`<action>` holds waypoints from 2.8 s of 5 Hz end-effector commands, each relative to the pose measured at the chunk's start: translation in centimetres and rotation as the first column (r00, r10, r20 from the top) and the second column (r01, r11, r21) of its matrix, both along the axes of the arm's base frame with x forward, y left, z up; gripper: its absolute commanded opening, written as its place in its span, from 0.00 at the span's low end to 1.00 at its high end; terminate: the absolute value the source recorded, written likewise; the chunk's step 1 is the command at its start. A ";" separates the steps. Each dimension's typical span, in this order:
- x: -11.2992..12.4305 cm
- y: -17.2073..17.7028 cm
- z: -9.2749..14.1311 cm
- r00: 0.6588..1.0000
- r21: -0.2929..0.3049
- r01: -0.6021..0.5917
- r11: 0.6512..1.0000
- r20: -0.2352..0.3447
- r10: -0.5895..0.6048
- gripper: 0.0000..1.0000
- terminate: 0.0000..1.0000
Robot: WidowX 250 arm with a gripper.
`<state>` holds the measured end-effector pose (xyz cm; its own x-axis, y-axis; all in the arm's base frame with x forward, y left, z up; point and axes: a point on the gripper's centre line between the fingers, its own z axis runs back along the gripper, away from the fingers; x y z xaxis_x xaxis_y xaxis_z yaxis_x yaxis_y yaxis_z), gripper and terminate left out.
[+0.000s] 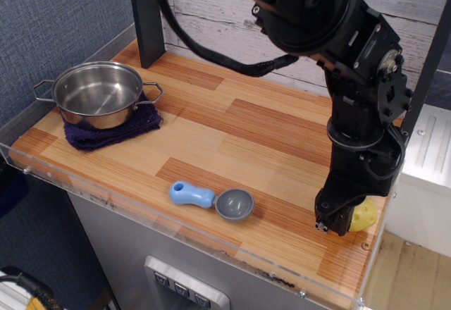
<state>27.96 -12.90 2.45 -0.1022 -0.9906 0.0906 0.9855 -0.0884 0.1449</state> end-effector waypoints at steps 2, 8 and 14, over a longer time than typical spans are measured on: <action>0.8 1.4 4.9 0.996 0.003 0.005 1.000 0.088 -0.006 0.00 0.00; 6.8 14.0 12.3 0.965 0.082 -0.194 0.978 0.197 0.175 0.00 0.00; 9.4 19.3 5.8 0.950 0.114 -0.301 0.947 0.115 0.289 0.00 0.00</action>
<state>37.22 6.47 6.09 0.1981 -0.9795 -0.0366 0.9639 0.1879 0.1884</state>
